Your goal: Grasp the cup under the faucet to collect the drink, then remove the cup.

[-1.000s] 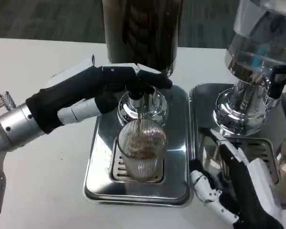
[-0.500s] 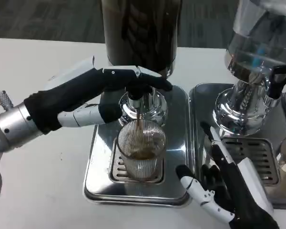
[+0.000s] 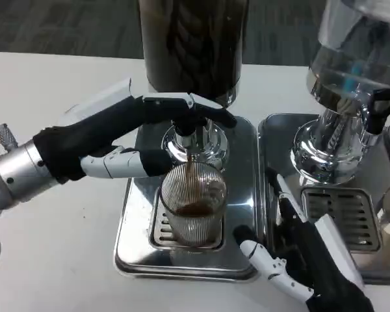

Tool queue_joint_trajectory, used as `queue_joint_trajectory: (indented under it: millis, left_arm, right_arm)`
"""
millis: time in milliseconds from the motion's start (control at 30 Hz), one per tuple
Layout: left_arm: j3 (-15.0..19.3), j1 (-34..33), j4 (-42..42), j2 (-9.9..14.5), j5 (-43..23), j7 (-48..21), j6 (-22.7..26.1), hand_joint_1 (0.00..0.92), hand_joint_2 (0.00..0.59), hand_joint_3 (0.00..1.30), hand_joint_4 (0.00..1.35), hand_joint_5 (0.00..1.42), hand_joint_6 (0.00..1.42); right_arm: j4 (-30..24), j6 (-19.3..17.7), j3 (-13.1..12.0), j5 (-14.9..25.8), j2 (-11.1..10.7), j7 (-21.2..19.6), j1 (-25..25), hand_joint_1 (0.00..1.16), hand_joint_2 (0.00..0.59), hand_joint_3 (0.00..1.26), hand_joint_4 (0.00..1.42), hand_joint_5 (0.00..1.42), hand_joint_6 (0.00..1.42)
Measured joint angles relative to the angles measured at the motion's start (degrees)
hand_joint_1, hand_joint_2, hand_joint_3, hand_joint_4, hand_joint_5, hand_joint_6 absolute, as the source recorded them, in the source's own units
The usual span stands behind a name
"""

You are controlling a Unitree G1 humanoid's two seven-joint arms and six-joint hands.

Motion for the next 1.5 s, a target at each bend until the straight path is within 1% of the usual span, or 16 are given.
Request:
queue_joint_trajectory:
  millis: [133, 333, 533, 700, 833, 933, 1333, 1500]
  left_arm:
    - [-0.4, 0.0, 0.0, 0.3, 0.0, 0.4, -0.2, 0.0, 0.07, 0.34, 0.26, 0.22, 0.29]
    - [-0.9, 0.0, 0.0, 0.9, 0.0, 1.2, -0.5, 0.0, 0.069, 0.34, 0.26, 0.22, 0.29]
    - [-1.0, 0.3, 0.0, 1.2, 0.0, 1.7, -1.2, 0.0, 0.069, 0.34, 0.26, 0.22, 0.29]
    - [-1.1, 0.4, 0.1, 1.6, 0.1, 2.1, -1.6, 0.0, 0.069, 0.34, 0.26, 0.22, 0.29]
    - [-1.2, 0.4, 0.2, 1.7, 0.2, 2.2, -1.6, 0.0, 0.069, 0.34, 0.26, 0.22, 0.3]
    - [-1.2, 0.4, 0.2, 1.8, 0.2, 2.4, -1.7, 0.0, 0.071, 0.34, 0.26, 0.22, 0.3]
    - [-1.2, 1.1, 0.0, 2.2, 0.1, 3.2, -2.2, 0.0, 0.075, 0.34, 0.26, 0.22, 0.31]
    - [-1.2, 1.5, -0.1, 2.3, 0.1, 3.7, -2.5, 0.0, 0.075, 0.34, 0.26, 0.22, 0.31]
  right_arm:
    - [0.3, -0.2, 0.3, -0.1, 0.0, 0.2, -0.6, 0.31, 0.241, 0.0, 0.0, 0.0, 0.0]
    - [3.0, -0.7, 0.7, -0.1, 0.0, 0.9, -2.6, 0.3, 0.235, 0.0, 0.0, 0.0, 0.0]
    - [5.5, -3.1, 1.6, -0.7, 0.1, 0.7, -5.1, 0.31, 0.229, 0.0, 0.0, 0.0, 0.0]
    - [7.4, -3.7, 1.7, -1.6, 0.1, 0.5, -6.0, 0.31, 0.227, 0.0, 0.0, 0.0, 0.0]
    - [8.8, -5.0, 1.9, -1.9, 0.2, 0.2, -7.3, 0.31, 0.226, 0.0, 0.0, 0.0, 0.0]
    - [9.6, -5.0, 2.1, -2.3, 0.3, 0.1, -7.5, 0.31, 0.225, 0.0, 0.0, 0.0, 0.0]
    - [13.4, -5.7, 2.7, -2.3, 1.1, 0.1, -11.5, 0.32, 0.23, 0.0, 0.0, 0.0, 0.0]
    - [13.9, -5.7, 2.7, -2.4, 1.5, 0.1, -12.6, 0.33, 0.228, 0.0, 0.0, 0.0, 0.0]
